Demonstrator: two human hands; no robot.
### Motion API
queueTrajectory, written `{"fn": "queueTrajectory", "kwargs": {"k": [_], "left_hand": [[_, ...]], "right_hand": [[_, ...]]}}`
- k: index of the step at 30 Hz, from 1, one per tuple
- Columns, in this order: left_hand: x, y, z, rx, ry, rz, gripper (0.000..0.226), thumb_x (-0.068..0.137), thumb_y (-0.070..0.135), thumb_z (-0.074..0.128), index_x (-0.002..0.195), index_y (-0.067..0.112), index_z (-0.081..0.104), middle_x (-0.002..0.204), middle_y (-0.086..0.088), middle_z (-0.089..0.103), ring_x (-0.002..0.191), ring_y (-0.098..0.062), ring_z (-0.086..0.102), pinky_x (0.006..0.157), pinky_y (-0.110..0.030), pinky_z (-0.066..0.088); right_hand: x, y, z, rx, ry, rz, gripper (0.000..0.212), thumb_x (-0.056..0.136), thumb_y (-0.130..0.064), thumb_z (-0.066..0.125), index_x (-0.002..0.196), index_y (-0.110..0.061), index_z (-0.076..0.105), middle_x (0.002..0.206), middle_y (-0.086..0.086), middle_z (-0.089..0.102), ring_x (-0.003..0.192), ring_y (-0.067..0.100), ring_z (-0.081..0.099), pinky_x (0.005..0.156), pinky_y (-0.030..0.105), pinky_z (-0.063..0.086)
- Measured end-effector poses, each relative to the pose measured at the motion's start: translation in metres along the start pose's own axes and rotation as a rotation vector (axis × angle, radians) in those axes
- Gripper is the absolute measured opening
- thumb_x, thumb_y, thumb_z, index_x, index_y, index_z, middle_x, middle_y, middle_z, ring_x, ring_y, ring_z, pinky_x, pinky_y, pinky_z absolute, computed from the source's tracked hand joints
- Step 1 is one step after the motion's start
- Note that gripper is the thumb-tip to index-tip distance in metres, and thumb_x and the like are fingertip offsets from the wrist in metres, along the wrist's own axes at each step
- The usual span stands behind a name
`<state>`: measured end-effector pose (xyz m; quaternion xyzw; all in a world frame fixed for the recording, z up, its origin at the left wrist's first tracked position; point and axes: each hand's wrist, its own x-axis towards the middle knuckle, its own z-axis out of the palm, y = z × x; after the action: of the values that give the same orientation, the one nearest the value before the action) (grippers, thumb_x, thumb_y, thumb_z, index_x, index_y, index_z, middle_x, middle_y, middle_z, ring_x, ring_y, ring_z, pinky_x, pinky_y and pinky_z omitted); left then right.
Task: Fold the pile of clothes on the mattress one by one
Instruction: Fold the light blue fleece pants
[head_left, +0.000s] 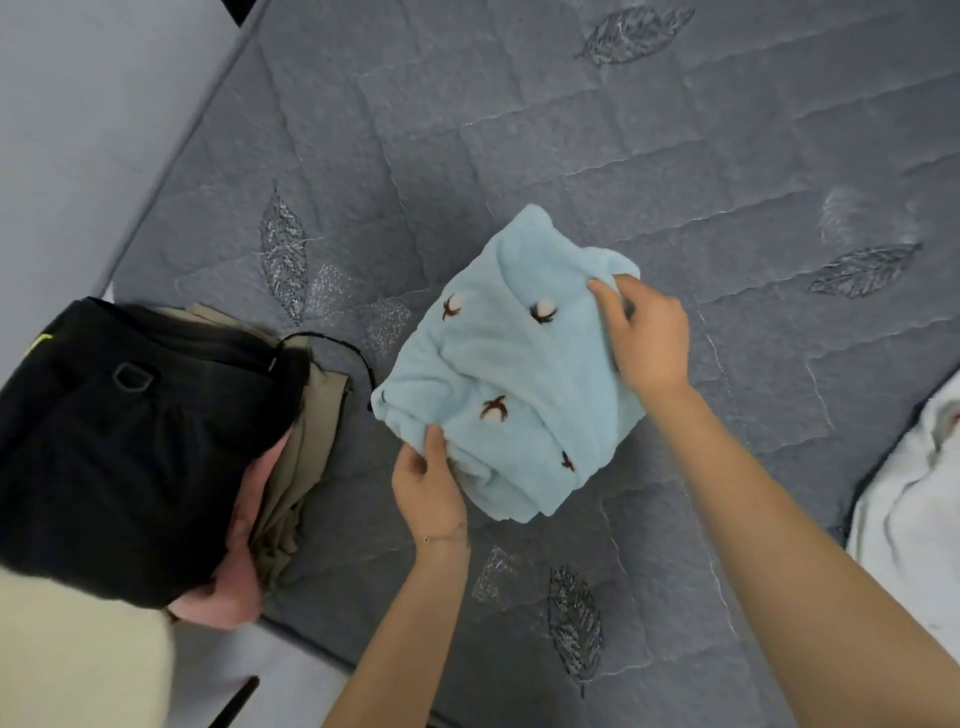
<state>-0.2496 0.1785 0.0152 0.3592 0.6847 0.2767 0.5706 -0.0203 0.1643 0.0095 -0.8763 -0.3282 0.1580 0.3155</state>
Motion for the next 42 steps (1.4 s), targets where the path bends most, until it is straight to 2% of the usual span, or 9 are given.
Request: {"fn": "queueTrajectory", "kwargs": {"k": [6,12,17,23,27,30,37,39,42], "left_hand": [[0.028,-0.002,-0.026,0.096,0.167,0.092,0.032,0.101,0.025,0.045,0.070,0.017,0.050,0.067,-0.001,0.049,0.064,-0.011,0.046,0.064,-0.035,0.039],[0.022,0.003,-0.015,0.168,0.233,0.201,0.010,0.097,0.015,0.052,0.095,0.013,0.041,0.092,0.004,0.039,0.075,0.006,0.043,0.069,-0.013,0.039],[-0.009,0.013,-0.012,0.191,0.048,0.336,0.017,0.091,0.044,0.055,0.095,0.028,0.059,0.099,0.008,0.042,0.089,-0.008,0.046,0.077,-0.013,0.041],[0.023,0.041,-0.004,0.164,-0.017,0.168,0.059,0.091,0.041,0.057,0.088,-0.018,0.055,0.087,-0.012,0.036,0.078,-0.035,0.034,0.094,-0.056,0.036],[0.037,0.047,-0.004,0.148,0.010,0.132,0.023,0.089,0.027,0.065,0.092,0.004,0.070,0.112,-0.017,0.059,0.087,0.002,0.055,0.087,-0.014,0.047],[0.041,0.045,-0.011,0.113,0.043,0.134,0.018,0.093,0.020,0.060,0.086,0.004,0.064,0.097,-0.015,0.062,0.084,-0.012,0.056,0.080,-0.028,0.048],[0.055,0.032,-0.024,0.043,0.156,0.136,0.019,0.098,0.018,0.051,0.083,0.009,0.054,0.079,-0.002,0.055,0.071,-0.006,0.050,0.069,-0.021,0.042],[0.044,0.024,-0.015,0.006,0.121,0.018,0.014,0.099,0.023,0.049,0.091,0.013,0.052,0.087,0.002,0.055,0.077,-0.006,0.052,0.073,-0.023,0.043],[0.021,0.006,-0.009,-0.121,0.031,-0.120,0.037,0.094,0.040,0.051,0.124,0.023,0.039,0.115,0.012,0.053,0.095,0.006,0.059,0.071,-0.011,0.049]], "right_hand": [[0.031,0.006,-0.013,0.168,0.160,0.184,0.050,0.098,-0.034,0.050,0.057,-0.022,0.024,0.052,-0.005,0.024,0.048,0.007,0.021,0.044,0.023,0.019],[0.024,0.010,0.006,-0.002,-0.074,0.087,0.052,0.091,-0.039,0.061,0.053,-0.021,0.031,0.047,-0.004,0.031,0.045,0.009,0.025,0.042,0.021,0.019],[0.018,0.010,0.012,0.122,-0.082,0.022,0.037,0.090,-0.029,0.063,0.063,-0.018,0.041,0.061,-0.004,0.042,0.064,0.014,0.039,0.056,0.018,0.028],[0.025,-0.005,0.010,0.282,-0.082,0.092,0.029,0.091,-0.042,0.060,0.085,-0.014,0.061,0.074,-0.003,0.060,0.063,0.004,0.047,0.058,0.015,0.038],[0.034,-0.016,0.016,0.268,-0.062,0.127,0.040,0.090,-0.043,0.061,0.079,-0.004,0.060,0.069,0.002,0.056,0.061,0.008,0.044,0.057,0.020,0.038],[0.040,-0.020,0.018,0.275,0.005,0.137,0.042,0.091,-0.034,0.061,0.072,0.002,0.053,0.063,0.002,0.047,0.061,0.011,0.039,0.058,0.028,0.034],[0.061,-0.009,0.015,0.316,0.050,0.215,0.044,0.088,-0.032,0.063,0.061,-0.003,0.044,0.055,-0.005,0.032,0.053,0.005,0.028,0.056,0.027,0.027],[0.058,-0.003,0.020,0.252,-0.071,0.260,0.035,0.088,-0.038,0.065,0.067,-0.014,0.053,0.064,-0.007,0.048,0.059,0.003,0.043,0.065,0.024,0.036],[0.049,0.010,0.014,0.108,-0.284,0.338,0.051,0.086,-0.059,0.059,0.123,-0.025,0.055,0.127,-0.002,0.055,0.118,0.010,0.049,0.102,0.031,0.038]]}}
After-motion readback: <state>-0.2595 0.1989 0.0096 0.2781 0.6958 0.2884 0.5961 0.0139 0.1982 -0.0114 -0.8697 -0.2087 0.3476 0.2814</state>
